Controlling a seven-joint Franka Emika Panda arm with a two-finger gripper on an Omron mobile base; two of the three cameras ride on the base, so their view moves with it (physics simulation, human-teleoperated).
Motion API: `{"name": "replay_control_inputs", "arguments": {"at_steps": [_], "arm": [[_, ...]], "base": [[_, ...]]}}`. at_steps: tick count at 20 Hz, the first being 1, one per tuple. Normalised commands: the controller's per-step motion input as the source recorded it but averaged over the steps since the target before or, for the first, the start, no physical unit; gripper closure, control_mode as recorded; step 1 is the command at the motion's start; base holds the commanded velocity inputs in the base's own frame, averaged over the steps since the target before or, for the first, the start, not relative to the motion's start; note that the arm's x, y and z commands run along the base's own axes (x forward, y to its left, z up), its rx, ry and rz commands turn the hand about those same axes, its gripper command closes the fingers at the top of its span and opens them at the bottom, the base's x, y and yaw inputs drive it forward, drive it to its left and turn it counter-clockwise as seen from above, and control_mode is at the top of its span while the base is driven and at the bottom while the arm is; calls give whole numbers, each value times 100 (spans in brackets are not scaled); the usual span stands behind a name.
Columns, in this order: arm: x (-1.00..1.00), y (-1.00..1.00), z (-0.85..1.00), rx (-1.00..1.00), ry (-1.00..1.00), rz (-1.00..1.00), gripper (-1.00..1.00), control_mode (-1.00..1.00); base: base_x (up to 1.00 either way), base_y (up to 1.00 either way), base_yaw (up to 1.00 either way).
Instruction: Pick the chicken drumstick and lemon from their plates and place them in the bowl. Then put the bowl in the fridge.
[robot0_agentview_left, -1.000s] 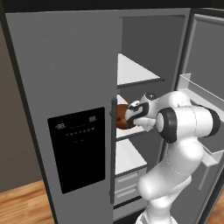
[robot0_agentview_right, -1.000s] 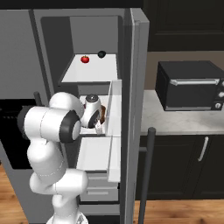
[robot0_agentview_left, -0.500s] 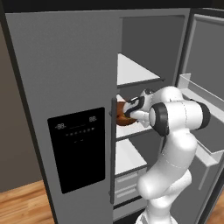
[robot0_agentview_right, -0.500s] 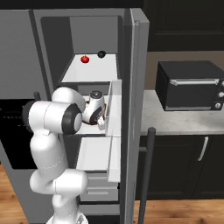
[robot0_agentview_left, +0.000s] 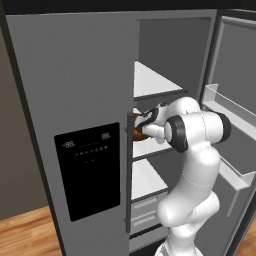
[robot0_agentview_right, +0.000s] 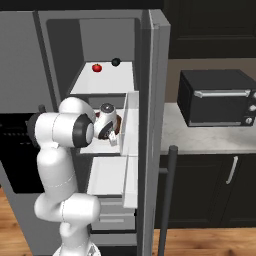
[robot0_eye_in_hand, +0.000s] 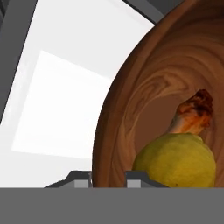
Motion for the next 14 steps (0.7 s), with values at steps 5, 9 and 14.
{"name": "replay_control_inputs", "arguments": {"at_steps": [5,9,14], "arm": [[20,21,-19,1,-4,0,100,-100],[12,3,-15,1,0,0,100,-100],[4,1,-7,1,0,0,-100,-100]], "base": [[0,0,0],[0,0,0],[0,0,0]]}}
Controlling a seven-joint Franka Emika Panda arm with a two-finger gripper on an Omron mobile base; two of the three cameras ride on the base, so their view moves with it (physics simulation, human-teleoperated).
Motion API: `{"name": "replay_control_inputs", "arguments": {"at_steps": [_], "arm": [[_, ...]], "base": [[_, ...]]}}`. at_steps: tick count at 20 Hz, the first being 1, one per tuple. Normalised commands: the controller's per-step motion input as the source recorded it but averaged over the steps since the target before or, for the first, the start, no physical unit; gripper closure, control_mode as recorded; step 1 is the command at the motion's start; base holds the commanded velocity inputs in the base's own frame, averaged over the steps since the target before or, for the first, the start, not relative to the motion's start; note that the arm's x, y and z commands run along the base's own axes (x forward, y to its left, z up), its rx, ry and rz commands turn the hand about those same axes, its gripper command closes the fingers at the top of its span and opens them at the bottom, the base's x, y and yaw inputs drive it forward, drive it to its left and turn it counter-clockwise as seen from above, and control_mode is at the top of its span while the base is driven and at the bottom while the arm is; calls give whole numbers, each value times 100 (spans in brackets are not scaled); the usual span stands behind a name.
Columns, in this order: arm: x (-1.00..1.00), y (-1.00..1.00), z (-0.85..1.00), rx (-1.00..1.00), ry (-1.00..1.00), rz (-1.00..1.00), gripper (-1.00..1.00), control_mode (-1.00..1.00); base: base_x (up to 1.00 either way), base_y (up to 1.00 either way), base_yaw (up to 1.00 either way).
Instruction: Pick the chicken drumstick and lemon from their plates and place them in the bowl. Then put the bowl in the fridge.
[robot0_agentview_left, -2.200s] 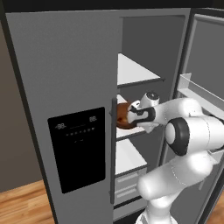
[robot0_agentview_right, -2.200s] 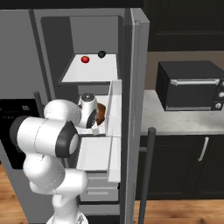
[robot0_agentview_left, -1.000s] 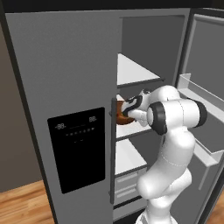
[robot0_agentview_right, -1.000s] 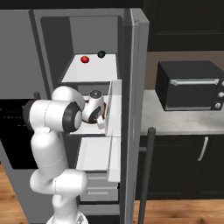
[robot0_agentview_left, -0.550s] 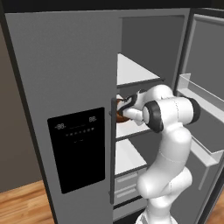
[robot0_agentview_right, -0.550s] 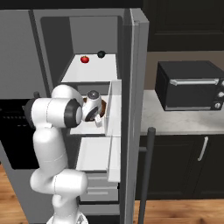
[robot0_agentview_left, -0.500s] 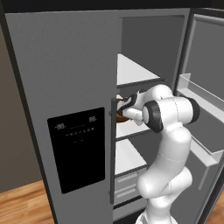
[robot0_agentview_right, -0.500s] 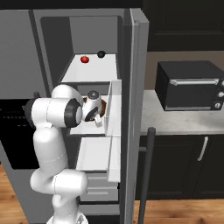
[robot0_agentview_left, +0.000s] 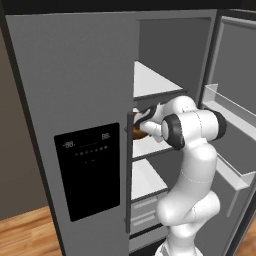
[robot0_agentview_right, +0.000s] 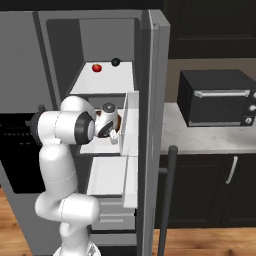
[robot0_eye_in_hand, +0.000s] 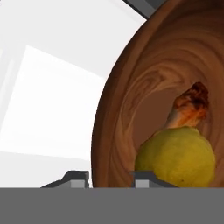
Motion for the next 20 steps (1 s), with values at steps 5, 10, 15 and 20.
{"name": "replay_control_inputs", "arguments": {"at_steps": [5,10,15,20], "arm": [[-2,11,1,10,-2,0,-100,-100],[-22,7,4,7,-7,0,-100,-100],[-40,0,7,0,-4,0,-100,-100],[-39,0,31,0,-1,0,-100,-100]], "base": [[0,0,0],[0,0,0],[0,0,0],[0,0,0]]}}
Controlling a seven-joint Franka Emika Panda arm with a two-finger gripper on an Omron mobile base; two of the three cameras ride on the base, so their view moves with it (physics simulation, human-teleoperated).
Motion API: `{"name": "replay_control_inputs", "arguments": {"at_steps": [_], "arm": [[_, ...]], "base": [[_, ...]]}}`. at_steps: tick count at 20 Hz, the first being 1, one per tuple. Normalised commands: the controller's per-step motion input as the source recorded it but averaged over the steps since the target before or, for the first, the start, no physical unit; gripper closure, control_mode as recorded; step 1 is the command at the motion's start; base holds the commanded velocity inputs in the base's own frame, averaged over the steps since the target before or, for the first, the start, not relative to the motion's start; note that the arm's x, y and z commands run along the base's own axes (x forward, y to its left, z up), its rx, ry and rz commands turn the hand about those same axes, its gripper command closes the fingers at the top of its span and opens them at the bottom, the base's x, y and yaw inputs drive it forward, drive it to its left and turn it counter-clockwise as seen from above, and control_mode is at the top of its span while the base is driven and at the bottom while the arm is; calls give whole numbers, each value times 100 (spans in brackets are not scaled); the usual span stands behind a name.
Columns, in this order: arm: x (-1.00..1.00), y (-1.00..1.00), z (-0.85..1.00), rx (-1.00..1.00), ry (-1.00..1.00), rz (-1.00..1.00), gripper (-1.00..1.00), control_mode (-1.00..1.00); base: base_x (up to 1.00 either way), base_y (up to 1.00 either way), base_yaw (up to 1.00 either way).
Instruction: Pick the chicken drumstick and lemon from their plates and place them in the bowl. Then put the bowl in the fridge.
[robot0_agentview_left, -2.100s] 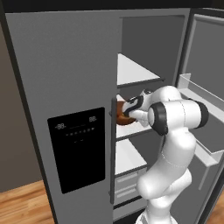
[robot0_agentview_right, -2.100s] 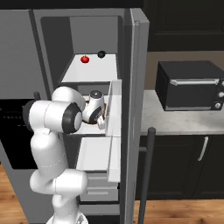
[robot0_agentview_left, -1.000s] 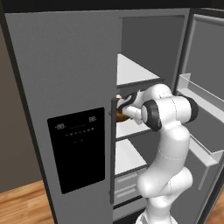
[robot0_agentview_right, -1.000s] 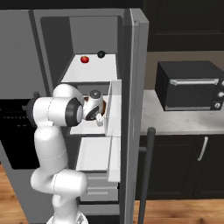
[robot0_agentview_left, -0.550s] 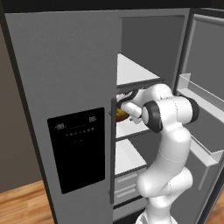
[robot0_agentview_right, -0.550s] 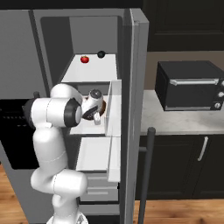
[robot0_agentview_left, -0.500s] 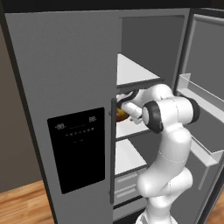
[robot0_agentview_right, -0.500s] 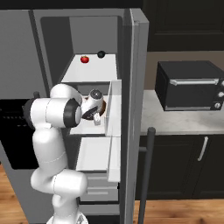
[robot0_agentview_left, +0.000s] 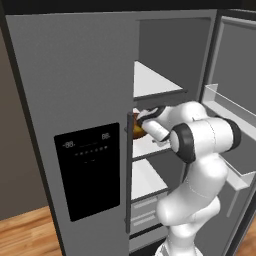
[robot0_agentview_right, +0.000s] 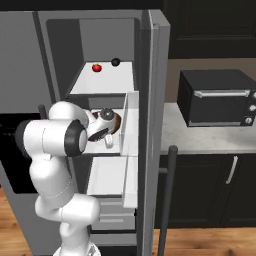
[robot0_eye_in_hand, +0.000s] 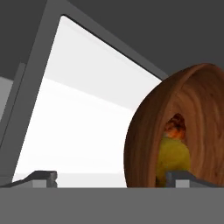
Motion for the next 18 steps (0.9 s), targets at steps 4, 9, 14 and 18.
{"name": "replay_control_inputs", "arguments": {"at_steps": [4,9,14,18], "arm": [[-37,0,45,0,0,0,-100,-100],[-47,-2,48,0,0,0,-100,-100],[-51,0,55,-1,3,0,-100,-100],[-54,0,58,-4,2,-1,-100,-100]], "base": [[0,0,0],[0,0,0],[0,0,0],[0,0,0]]}}
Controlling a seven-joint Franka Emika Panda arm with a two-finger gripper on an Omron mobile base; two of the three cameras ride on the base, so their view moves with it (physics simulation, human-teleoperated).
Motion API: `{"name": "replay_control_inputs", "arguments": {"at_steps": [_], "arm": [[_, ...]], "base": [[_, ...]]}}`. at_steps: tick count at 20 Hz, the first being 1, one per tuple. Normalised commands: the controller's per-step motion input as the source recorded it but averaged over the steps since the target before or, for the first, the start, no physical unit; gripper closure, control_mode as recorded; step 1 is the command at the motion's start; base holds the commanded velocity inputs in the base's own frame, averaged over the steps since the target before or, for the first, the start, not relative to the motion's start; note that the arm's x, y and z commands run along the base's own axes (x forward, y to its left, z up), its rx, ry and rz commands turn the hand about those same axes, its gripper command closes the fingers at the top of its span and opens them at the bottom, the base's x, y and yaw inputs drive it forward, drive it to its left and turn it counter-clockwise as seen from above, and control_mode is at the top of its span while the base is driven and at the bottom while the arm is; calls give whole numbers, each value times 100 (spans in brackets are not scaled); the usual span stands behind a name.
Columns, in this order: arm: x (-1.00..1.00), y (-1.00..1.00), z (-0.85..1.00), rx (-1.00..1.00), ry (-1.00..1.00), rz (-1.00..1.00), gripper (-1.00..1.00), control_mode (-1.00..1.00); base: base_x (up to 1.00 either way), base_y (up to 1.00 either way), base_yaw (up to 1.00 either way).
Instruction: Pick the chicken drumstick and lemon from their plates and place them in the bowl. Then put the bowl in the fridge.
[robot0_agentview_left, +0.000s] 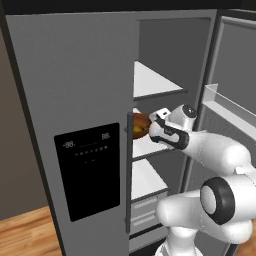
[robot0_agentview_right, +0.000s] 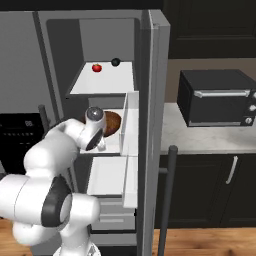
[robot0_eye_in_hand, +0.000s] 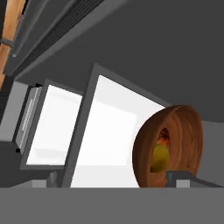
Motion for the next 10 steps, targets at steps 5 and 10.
{"name": "replay_control_inputs", "arguments": {"at_steps": [5,10], "arm": [[-57,0,50,-6,1,-9,-100,-100],[-67,-2,26,0,0,-26,-100,-100]], "base": [[0,0,0],[0,0,0]]}}
